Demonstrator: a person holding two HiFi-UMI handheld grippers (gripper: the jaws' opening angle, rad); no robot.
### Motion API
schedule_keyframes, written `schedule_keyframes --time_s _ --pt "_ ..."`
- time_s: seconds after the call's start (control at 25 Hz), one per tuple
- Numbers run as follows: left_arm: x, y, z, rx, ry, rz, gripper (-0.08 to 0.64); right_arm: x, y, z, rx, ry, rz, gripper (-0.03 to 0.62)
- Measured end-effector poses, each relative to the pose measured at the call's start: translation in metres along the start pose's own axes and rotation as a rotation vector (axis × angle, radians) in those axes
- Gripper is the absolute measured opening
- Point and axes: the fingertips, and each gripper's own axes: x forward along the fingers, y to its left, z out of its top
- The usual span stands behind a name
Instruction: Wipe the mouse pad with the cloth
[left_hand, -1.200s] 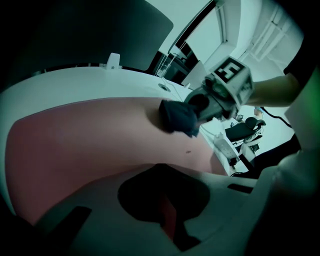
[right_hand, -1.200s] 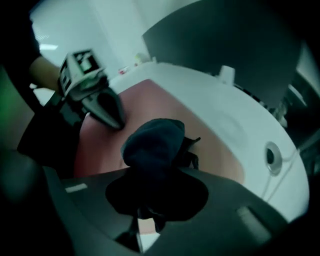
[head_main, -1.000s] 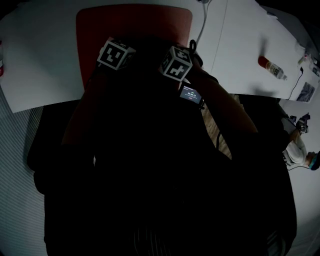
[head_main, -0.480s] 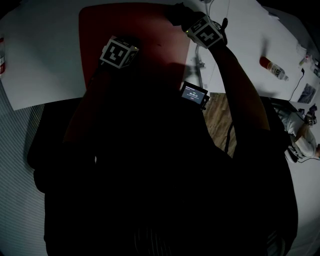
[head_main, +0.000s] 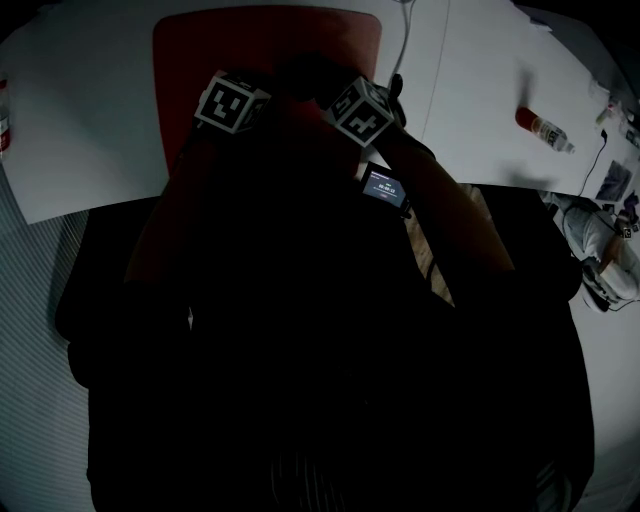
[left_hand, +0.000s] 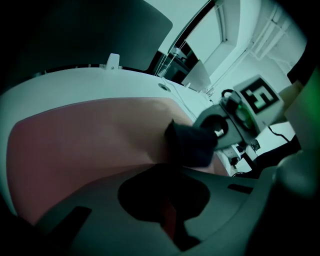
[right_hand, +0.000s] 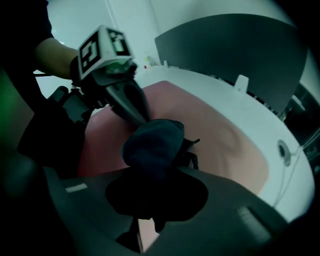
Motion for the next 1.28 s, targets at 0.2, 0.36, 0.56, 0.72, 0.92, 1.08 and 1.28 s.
schedule_keyframes --time_s 0.2,0.36,0.56,0.72,0.92,1.08,1.28 --pt "-0.008 0.005 0.005 0.006 0.000 0.019 0.008 0.016 0.084 0.015 -0.035 -0.033 0.159 0.063" --pt "-0.009 0.006 0.000 0.013 0.007 0.051 0.008 0.020 0.089 0.005 0.062 0.018 0.232 0.063" --pt "-0.036 -0.009 0.021 -0.051 -0.152 0.055 0.008 -0.049 0.076 0.045 0.279 -0.254 0.396 0.061" --pt "-0.073 -0.053 0.038 -0.087 -0.296 -0.015 0.008 -0.119 0.055 0.044 0.322 -0.414 0.334 0.063" --pt "-0.128 -0.101 0.062 -0.097 -0.476 -0.083 0.008 -0.192 0.039 0.038 0.382 -0.592 0.239 0.063" --pt "-0.170 -0.149 0.080 -0.025 -0.586 -0.102 0.008 -0.242 0.048 0.039 0.376 -0.707 0.176 0.061" --pt "-0.209 -0.214 0.101 0.131 -0.692 -0.174 0.008 -0.289 0.071 0.044 0.307 -0.800 0.131 0.060"
